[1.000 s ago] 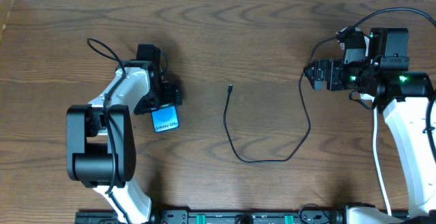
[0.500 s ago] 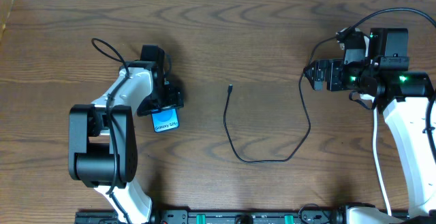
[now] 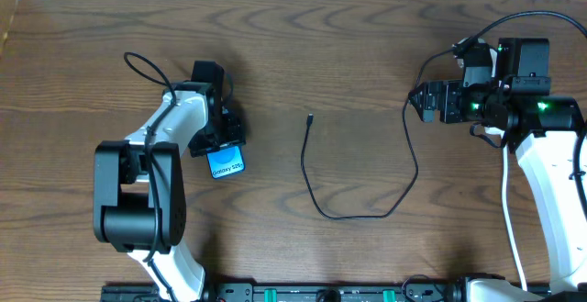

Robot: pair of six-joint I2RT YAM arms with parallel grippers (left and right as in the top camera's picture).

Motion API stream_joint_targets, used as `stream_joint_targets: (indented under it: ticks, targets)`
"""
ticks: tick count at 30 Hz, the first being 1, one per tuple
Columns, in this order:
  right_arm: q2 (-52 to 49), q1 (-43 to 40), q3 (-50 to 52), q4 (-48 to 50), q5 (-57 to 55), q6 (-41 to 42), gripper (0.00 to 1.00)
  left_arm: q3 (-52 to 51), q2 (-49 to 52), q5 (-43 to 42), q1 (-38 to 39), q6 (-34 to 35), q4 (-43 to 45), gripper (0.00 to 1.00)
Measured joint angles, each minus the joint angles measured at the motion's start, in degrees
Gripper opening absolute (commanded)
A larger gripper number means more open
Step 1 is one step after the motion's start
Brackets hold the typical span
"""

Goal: Plug charger to phone and switch on socket
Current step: 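Lift the phone with the left gripper and tilt it upright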

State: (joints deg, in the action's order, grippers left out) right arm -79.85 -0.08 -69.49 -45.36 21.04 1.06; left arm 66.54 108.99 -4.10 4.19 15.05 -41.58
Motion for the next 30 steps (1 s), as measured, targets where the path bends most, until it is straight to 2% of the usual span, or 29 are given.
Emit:
stream_joint_targets:
  ticks: [7, 16, 30]
  targets:
    - [0.0, 0.0, 0.02, 0.11, 0.0, 0.0, 0.99, 2.43, 0.74, -1.14, 0.0, 0.17, -5.64, 0.72]
    - [0.0, 0.0, 0.02, 0.15, 0.02, 0.7, 0.99, 3.69, -3.15, -4.85, 0.0, 1.68, -5.86, 0.72]
    - [0.0, 0.0, 0.02, 0.52, 1.33, 4.22, 0.99, 3.98, -5.92, -5.92, 0.0, 12.39, 0.11, 0.72]
